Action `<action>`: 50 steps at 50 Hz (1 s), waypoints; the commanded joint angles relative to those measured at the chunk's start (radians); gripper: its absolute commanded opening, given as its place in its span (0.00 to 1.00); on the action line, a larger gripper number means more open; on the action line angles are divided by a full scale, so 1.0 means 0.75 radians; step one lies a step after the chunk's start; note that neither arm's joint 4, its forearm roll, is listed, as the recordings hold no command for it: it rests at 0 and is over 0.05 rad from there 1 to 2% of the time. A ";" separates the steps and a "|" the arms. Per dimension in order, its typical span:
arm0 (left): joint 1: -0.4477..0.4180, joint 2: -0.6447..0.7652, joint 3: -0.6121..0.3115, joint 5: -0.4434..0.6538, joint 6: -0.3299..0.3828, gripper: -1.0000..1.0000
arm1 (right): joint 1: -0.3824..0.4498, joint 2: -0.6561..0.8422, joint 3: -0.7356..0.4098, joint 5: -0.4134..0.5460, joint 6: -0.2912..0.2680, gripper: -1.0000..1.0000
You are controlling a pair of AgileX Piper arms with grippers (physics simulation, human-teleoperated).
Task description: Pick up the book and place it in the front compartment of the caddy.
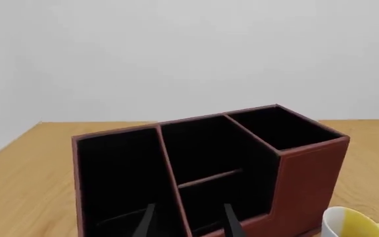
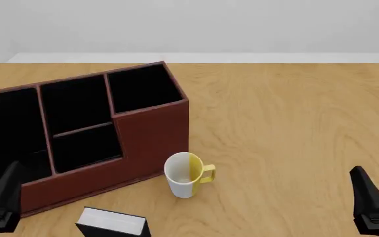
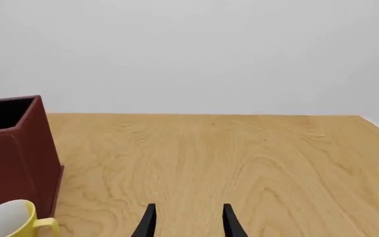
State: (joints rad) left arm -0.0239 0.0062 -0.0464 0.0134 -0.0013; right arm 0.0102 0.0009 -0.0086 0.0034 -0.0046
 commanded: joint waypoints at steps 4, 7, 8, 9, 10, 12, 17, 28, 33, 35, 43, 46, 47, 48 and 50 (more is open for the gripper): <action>-0.146 -0.007 -0.248 0.197 0.035 1.00 | 0.007 -0.001 -0.010 0.007 0.007 1.00; -0.244 0.015 -0.365 0.298 0.026 1.00 | 0.013 -0.001 -0.013 0.009 0.008 1.00; -0.280 0.030 -0.387 0.309 0.050 1.00 | 0.014 -0.001 -0.015 0.010 0.008 1.00; -0.322 0.056 -0.420 0.322 0.054 1.00 | 0.015 -0.001 -0.017 0.011 0.008 1.00; -0.327 0.066 -0.431 0.324 0.052 1.00 | 0.015 -0.001 -0.017 0.011 0.008 1.00; -0.441 0.123 -0.508 0.356 0.083 1.00 | 0.014 -0.001 -0.019 0.012 0.010 1.00; -0.616 0.267 -0.649 0.416 0.121 1.00 | 0.012 -0.001 -0.021 0.011 0.013 1.00; -0.908 0.554 -0.996 0.665 0.222 1.00 | 0.024 -0.001 -0.015 0.007 0.007 1.00; -1.093 0.699 -1.117 0.863 0.296 1.00 | 0.033 -0.001 -0.014 0.007 0.001 1.00; -1.140 0.751 -1.185 0.937 0.300 1.00 | 0.035 -0.001 -0.013 0.007 0.001 1.00; -1.331 0.994 -1.539 1.280 0.320 1.00 | 0.038 -0.001 -0.014 0.006 0.003 1.00; -1.355 1.056 -1.603 1.349 0.349 1.00 | 0.034 -0.001 -0.014 0.005 0.007 1.00; -1.378 1.072 -1.629 1.375 0.370 1.00 | 0.032 -0.001 -0.014 0.005 0.006 1.00; -1.391 1.110 -1.673 1.419 0.371 1.00 | 0.030 -0.001 -0.014 0.005 0.008 1.00; -1.408 1.139 -1.702 1.459 0.418 1.00 | 0.029 -0.001 -0.014 0.004 0.009 1.00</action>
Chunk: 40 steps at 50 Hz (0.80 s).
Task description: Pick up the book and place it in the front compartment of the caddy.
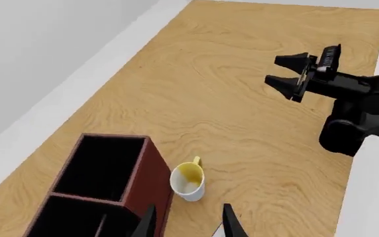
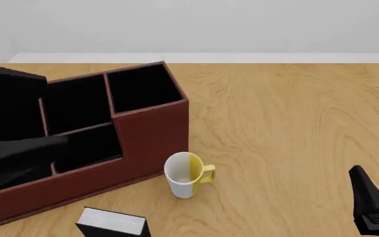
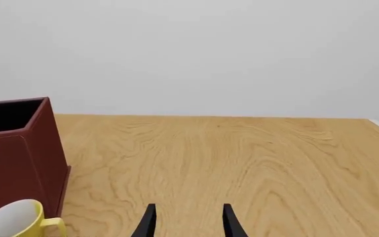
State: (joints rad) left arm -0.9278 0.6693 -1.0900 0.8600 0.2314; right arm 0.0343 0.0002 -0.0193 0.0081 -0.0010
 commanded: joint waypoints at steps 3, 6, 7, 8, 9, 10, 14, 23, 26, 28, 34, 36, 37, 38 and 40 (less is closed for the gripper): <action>-0.227 0.322 -0.367 0.415 0.167 1.00 | -0.002 0.000 0.001 -0.003 0.004 1.00; -0.253 0.376 -0.423 0.479 0.190 1.00 | 0.005 0.000 0.006 -0.006 -0.003 1.00; -0.264 0.394 -0.422 0.479 0.216 1.00 | 0.007 0.000 0.007 -0.006 -0.004 1.00; -0.262 0.403 -0.421 0.479 0.234 1.00 | 0.010 0.000 0.008 -0.006 -0.004 1.00; -0.265 0.406 -0.417 0.480 0.286 1.00 | 0.012 0.000 0.008 -0.006 -0.006 1.00; -0.267 0.416 -0.420 0.480 0.290 1.00 | 0.014 0.000 0.008 -0.006 -0.006 1.00; -0.298 0.411 -0.378 0.480 0.383 1.00 | 0.018 0.000 0.009 -0.007 -0.007 1.00; -0.307 0.432 -0.196 0.480 0.400 1.00 | 0.017 0.000 0.013 -0.011 -0.008 1.00; -0.317 0.420 -0.124 0.480 0.431 1.00 | 0.014 0.000 0.013 -0.012 -0.010 1.00; -0.340 0.418 -0.073 0.480 0.426 1.00 | 0.014 0.000 0.014 -0.013 -0.012 1.00; -0.306 0.410 0.018 0.480 0.522 1.00 | 0.021 0.000 0.017 -0.015 -0.025 1.00; -0.286 0.409 0.036 0.480 0.555 1.00 | 0.023 0.000 0.017 -0.015 -0.028 1.00; -0.300 0.411 0.045 0.480 0.548 1.00 | 0.025 0.000 0.018 -0.015 -0.031 1.00; -0.299 0.410 0.047 0.480 0.555 1.00 | 0.025 0.000 0.017 -0.015 -0.030 1.00; -0.299 0.412 0.051 0.480 0.561 1.00 | 0.025 0.000 0.018 -0.015 -0.033 1.00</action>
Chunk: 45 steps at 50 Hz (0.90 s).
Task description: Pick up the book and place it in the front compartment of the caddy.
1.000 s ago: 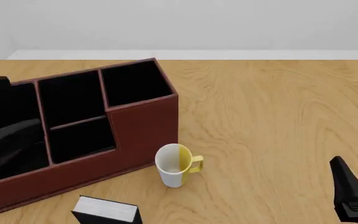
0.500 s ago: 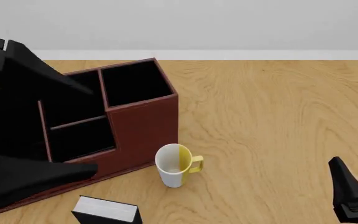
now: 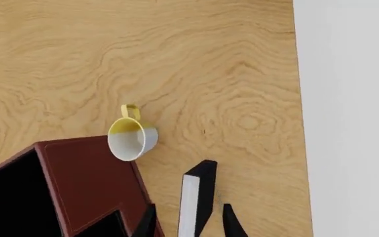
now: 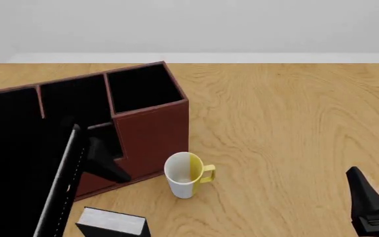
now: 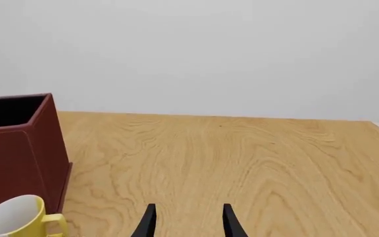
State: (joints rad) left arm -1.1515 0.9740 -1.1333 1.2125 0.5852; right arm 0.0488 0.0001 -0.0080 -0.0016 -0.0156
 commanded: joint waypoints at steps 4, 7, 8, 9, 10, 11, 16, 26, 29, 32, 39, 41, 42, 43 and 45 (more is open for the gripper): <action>0.003 0.006 0.117 0.010 0.109 1.00 | 0.004 0.000 0.003 -0.003 -0.016 1.00; 0.014 0.004 0.138 0.010 0.134 1.00 | 0.002 0.000 0.004 -0.003 -0.017 1.00; 0.014 0.004 0.138 0.010 0.134 1.00 | 0.002 0.000 0.005 -0.003 -0.017 1.00; 0.014 0.004 0.142 0.010 0.138 1.00 | 0.002 0.000 0.005 -0.003 -0.017 1.00; 0.021 0.004 0.143 0.010 0.144 1.00 | 0.002 0.000 0.005 -0.003 -0.017 1.00; 0.031 0.000 0.153 0.010 0.166 1.00 | 0.002 0.000 0.006 -0.003 -0.017 1.00; 0.028 -0.003 0.179 0.010 0.170 1.00 | 0.002 0.000 0.007 -0.002 -0.017 1.00; 0.060 -0.010 0.237 0.010 0.203 1.00 | 0.002 0.000 0.007 0.000 -0.011 1.00; 0.080 -0.013 0.246 0.010 0.219 1.00 | 0.006 0.000 0.007 0.001 -0.011 1.00; 0.109 -0.019 0.275 0.010 0.253 1.00 | 0.006 0.000 0.007 0.001 -0.013 1.00; 0.179 -0.016 0.274 0.009 0.314 1.00 | 0.003 0.000 0.007 0.002 -0.017 1.00; 0.197 -0.013 0.275 0.009 0.329 1.00 | 0.003 0.000 0.007 0.002 -0.021 1.00; 0.199 -0.011 0.273 0.009 0.328 1.00 | 0.003 0.000 0.007 0.002 -0.021 1.00; 0.209 -0.006 0.265 0.010 0.328 1.00 | 0.003 0.000 0.008 0.002 -0.022 1.00; 0.256 0.004 0.250 0.009 0.361 1.00 | 0.003 0.000 0.008 0.003 -0.023 1.00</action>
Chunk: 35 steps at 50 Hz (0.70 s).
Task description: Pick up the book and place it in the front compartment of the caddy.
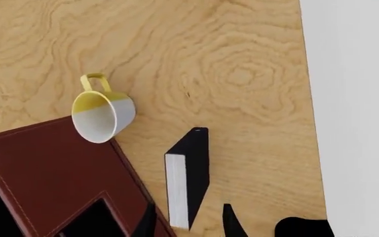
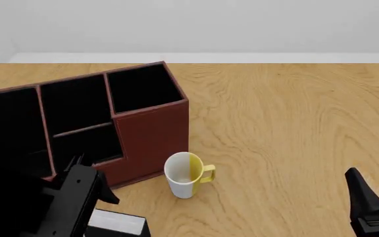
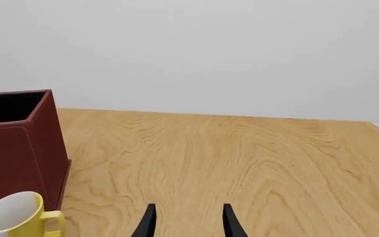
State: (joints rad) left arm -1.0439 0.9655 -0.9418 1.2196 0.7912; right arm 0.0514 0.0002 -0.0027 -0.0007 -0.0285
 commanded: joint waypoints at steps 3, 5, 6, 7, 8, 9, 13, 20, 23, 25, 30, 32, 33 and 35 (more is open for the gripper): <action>0.151 0.029 -0.006 -0.016 0.110 1.00 | -0.002 0.000 0.000 0.001 -0.008 1.00; 0.169 0.043 0.006 -0.047 0.115 1.00 | -0.004 0.000 0.000 0.001 -0.008 1.00; 0.168 0.048 0.011 -0.059 0.109 1.00 | -0.005 0.000 0.000 0.001 -0.009 1.00; 0.169 0.050 0.011 -0.065 0.106 1.00 | -0.005 0.000 0.000 0.001 -0.008 1.00; 0.176 0.058 0.022 -0.084 0.109 1.00 | -0.006 0.000 0.000 0.001 -0.010 1.00; 0.171 0.061 0.028 -0.096 0.101 1.00 | -0.007 0.001 0.000 0.001 -0.009 1.00; 0.162 0.076 0.059 -0.143 0.075 1.00 | -0.009 0.001 0.000 0.001 -0.009 1.00; 0.134 0.093 0.143 -0.231 0.031 1.00 | -0.007 0.001 0.001 0.001 -0.014 1.00; 0.126 0.100 0.169 -0.262 0.016 1.00 | -0.006 0.001 0.001 0.001 -0.016 1.00; 0.117 0.103 0.189 -0.276 0.005 1.00 | -0.006 0.001 0.001 0.001 -0.016 1.00; 0.083 0.104 0.239 -0.308 -0.043 1.00 | -0.006 0.000 0.001 0.001 -0.016 1.00; 0.080 0.107 0.249 -0.316 -0.048 1.00 | -0.005 0.000 0.001 0.001 -0.016 1.00; 0.079 0.109 0.255 -0.323 -0.050 1.00 | -0.005 0.000 0.001 0.001 -0.017 1.00; 0.079 0.115 0.261 -0.334 -0.056 1.00 | -0.004 0.000 0.001 0.001 -0.017 1.00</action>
State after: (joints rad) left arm -0.9684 1.0379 -0.7978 1.0216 0.7824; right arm 0.0471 0.0006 -0.0020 0.0000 -0.0395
